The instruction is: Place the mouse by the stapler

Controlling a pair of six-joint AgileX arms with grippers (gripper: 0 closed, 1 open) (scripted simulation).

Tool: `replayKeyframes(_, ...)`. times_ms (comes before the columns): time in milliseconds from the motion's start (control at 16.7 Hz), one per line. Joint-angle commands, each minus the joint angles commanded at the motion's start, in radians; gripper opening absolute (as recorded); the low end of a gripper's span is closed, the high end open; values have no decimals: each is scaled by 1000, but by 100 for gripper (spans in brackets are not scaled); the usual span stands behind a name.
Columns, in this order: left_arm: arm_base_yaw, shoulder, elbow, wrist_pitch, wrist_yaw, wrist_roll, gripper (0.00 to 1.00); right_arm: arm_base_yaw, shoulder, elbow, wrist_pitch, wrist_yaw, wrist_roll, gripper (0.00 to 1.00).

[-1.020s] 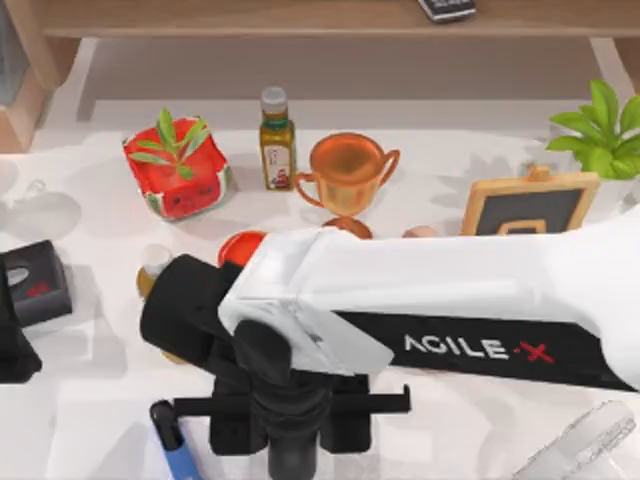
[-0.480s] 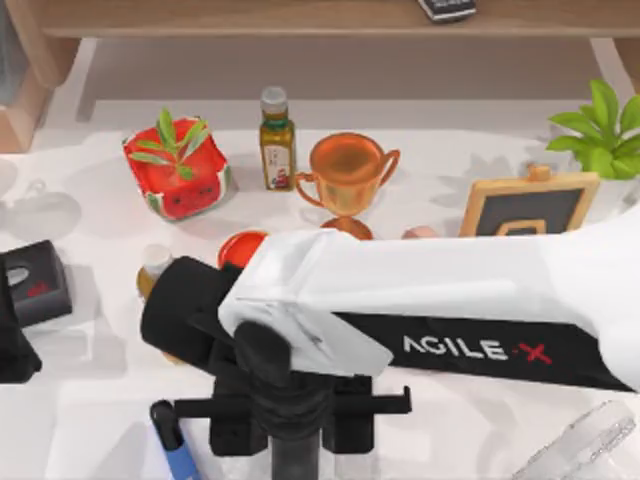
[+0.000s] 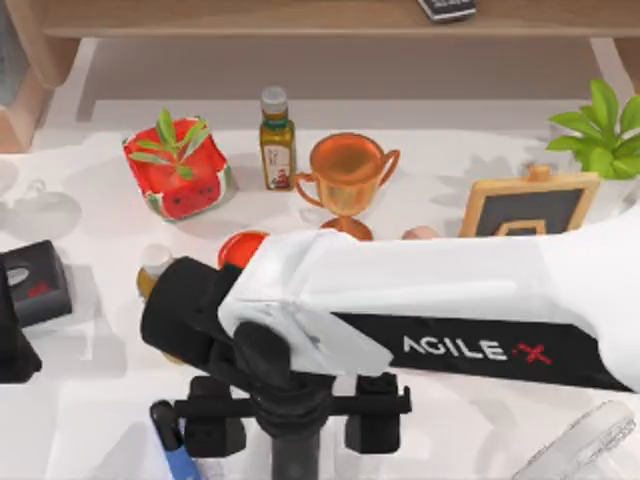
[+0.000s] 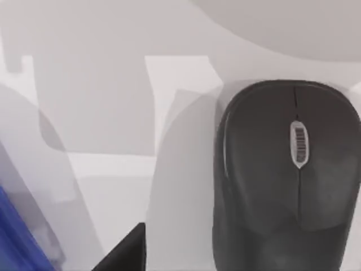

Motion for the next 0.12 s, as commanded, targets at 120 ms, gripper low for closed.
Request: replayKeyframes(120, 0, 0, 0, 0, 0, 0, 100, 0, 0, 0, 0, 0, 0, 100)
